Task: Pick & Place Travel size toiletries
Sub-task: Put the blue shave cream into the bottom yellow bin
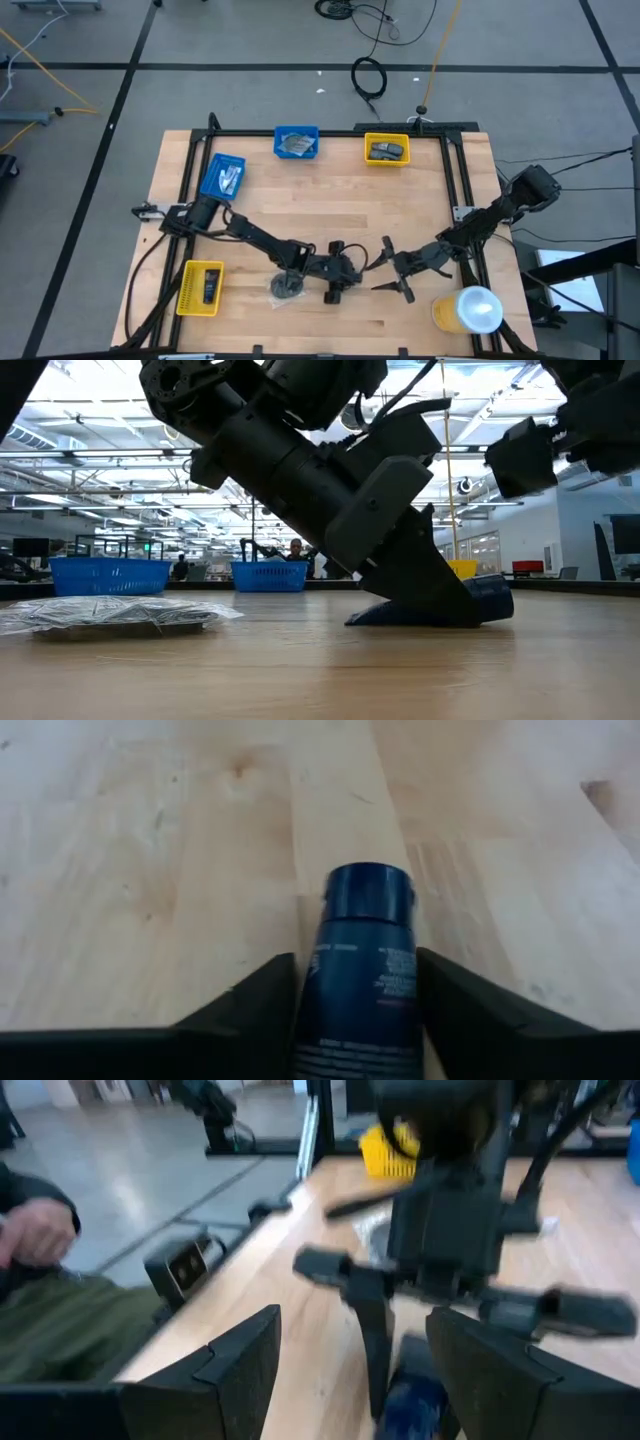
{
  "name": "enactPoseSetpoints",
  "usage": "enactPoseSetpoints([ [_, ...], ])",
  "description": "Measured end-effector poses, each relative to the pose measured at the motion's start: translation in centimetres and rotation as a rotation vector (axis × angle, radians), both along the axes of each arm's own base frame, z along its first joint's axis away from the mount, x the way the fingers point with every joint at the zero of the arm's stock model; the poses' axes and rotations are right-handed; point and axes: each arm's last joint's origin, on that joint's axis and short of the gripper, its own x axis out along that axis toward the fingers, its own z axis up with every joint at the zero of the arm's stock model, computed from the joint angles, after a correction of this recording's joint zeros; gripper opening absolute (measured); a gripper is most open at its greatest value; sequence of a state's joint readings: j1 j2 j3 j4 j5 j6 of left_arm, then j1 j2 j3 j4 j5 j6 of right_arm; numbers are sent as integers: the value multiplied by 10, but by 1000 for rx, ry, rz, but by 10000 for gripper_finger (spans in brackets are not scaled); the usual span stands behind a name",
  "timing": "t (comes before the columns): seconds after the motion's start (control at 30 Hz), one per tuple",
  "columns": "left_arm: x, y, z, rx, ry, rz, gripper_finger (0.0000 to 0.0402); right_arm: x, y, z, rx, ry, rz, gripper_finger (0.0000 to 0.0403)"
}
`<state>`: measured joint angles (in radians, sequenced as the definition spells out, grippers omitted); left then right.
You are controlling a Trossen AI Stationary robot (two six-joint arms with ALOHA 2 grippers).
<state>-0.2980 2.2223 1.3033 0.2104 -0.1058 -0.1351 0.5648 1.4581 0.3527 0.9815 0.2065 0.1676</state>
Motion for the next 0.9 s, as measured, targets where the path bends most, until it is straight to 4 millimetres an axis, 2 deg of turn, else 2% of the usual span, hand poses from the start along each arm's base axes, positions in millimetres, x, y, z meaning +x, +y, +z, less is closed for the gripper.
enactPoseSetpoints([
  [0.13, -1, -3, 0, -7, 2, 13, 129, -4, -3, 16, 26, -49, -2, 242],
  [0.23, -3, -4, 4, -9, 3, 28, 91, -11, -6, 31, 51, -76, -3, 242],
  [0.37, -8, -6, 16, 5, 12, 73, 74, -26, -6, 48, 51, -113, -54, 242],
  [0.47, -17, -11, 37, 43, 19, 133, 79, -38, -3, 55, 20, -132, -105, 242],
  [0.57, -33, -17, 67, 65, 23, 225, 85, -46, 1, 58, -7, -145, -133, 242],
  [0.7, -65, -29, 99, 67, 89, 339, 86, -49, 5, 58, -27, -158, -157, 242],
  [0.83, -109, -45, 130, -22, 179, 436, 87, -50, 5, 58, -26, -159, -155, 242],
  [0.9, -133, -54, 139, -60, 249, 486, 87, -50, 5, 58, -26, -160, -155, 242],
])
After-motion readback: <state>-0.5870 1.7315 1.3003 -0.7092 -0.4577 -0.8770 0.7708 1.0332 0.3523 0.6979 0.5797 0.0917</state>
